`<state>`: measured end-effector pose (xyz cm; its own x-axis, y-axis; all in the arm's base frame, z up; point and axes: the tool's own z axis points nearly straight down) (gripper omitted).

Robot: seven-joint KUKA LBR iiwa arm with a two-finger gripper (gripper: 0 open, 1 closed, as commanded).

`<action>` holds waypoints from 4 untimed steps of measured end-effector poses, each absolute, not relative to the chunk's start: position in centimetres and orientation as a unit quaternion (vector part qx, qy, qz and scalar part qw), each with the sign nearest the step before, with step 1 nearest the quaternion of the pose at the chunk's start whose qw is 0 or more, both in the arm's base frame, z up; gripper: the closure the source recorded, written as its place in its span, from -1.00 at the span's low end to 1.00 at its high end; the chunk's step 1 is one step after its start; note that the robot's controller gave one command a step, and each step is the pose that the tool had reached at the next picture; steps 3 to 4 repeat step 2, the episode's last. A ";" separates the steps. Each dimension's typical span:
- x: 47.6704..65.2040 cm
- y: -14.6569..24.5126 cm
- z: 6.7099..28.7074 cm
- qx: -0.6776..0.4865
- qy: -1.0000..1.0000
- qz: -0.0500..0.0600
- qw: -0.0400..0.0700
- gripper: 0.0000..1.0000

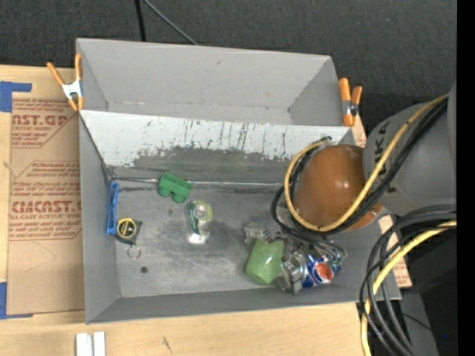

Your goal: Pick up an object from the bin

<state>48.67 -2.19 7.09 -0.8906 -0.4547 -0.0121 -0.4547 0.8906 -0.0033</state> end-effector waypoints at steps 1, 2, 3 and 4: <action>48.7 -2.2 7.1 -0.234 0.972 0.000 0.004 1.00; 49.7 -2.1 23.2 -0.242 0.970 -0.001 0.004 1.00; 49.7 -2.1 23.2 -0.242 0.970 -0.001 0.004 1.00; 49.7 -2.1 23.2 -0.242 0.970 -0.001 0.004 1.00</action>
Offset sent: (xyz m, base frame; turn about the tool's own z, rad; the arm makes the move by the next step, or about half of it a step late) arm 0.0000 0.0000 0.0000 0.0000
